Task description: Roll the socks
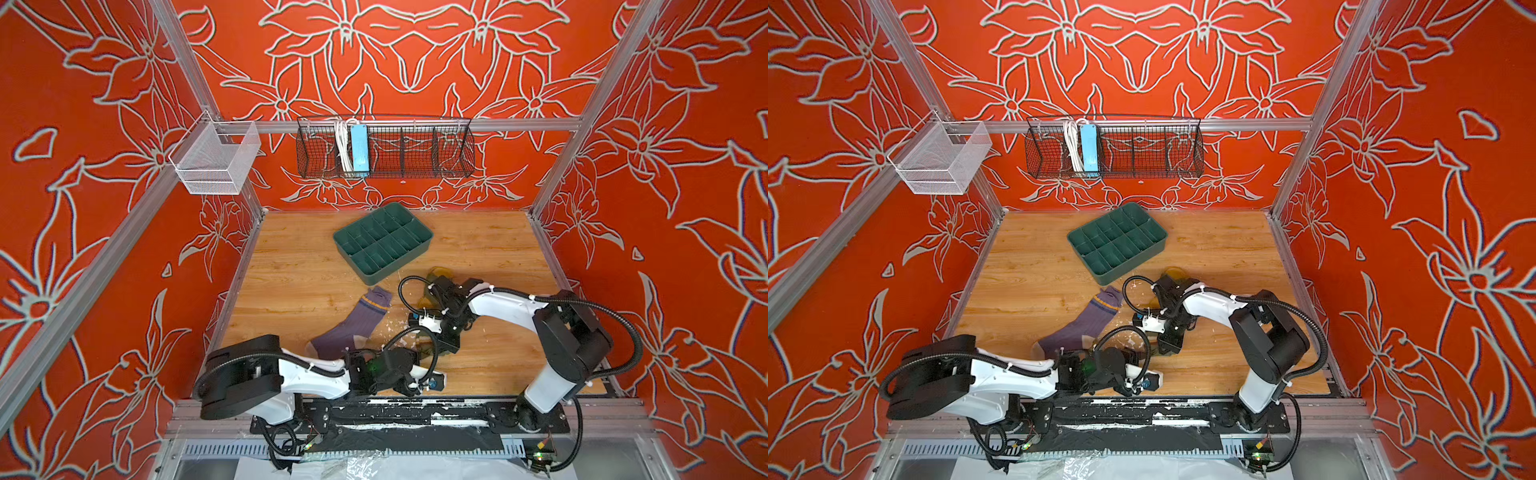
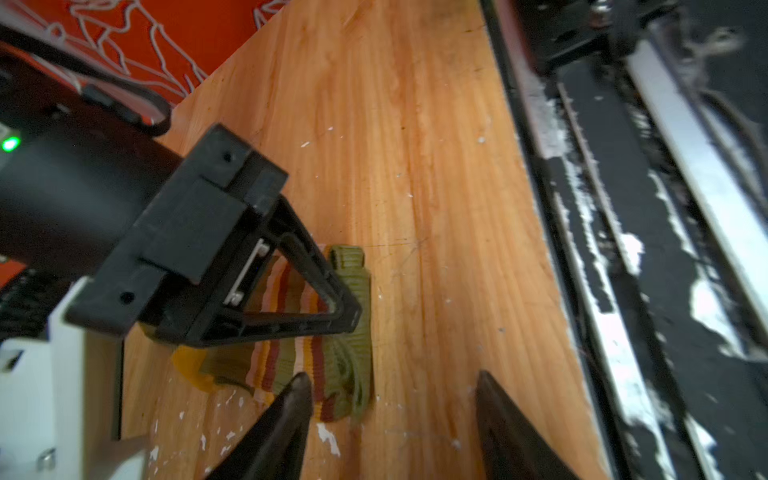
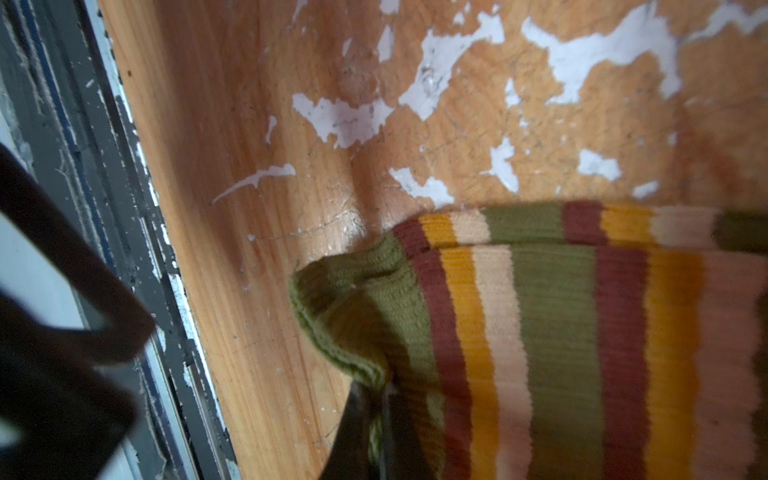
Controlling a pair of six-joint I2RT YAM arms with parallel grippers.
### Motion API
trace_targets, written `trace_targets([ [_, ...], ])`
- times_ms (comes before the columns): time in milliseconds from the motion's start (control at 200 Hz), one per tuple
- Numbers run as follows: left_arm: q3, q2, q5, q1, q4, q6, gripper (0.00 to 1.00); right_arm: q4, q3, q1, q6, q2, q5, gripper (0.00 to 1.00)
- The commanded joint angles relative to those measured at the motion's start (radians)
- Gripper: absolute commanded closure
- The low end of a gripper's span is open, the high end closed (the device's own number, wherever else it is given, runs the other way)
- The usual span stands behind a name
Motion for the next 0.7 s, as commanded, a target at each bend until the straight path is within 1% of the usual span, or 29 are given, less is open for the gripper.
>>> trace_targets([
  [0, 0.032, 0.067, -0.083, 0.005, 0.124, -0.039, 0.40, -0.013, 0.006, -0.007, -0.022, -0.009, -0.022, 1.00],
  [120, 0.042, 0.110, -0.080, 0.006, 0.119, -0.018, 0.46, -0.011, 0.011, -0.006, -0.023, -0.015, -0.016, 1.00],
  [240, 0.039, 0.142, -0.112, 0.014, 0.123, -0.023, 0.53, -0.013, 0.013, -0.006, -0.023, -0.022, -0.016, 1.00],
  [350, 0.039, 0.155, -0.139, 0.023, 0.121, -0.039, 0.55, -0.006, 0.004, -0.007, -0.022, -0.032, -0.014, 1.00],
  [540, 0.050, 0.174, -0.123, 0.037, 0.079, -0.085, 0.58, 0.000, -0.006, -0.006, -0.019, -0.046, -0.011, 1.00],
  [696, 0.073, 0.204, -0.120, 0.037, 0.069, -0.098, 0.64, 0.002, -0.010, -0.007, -0.018, -0.054, -0.011, 1.00],
])
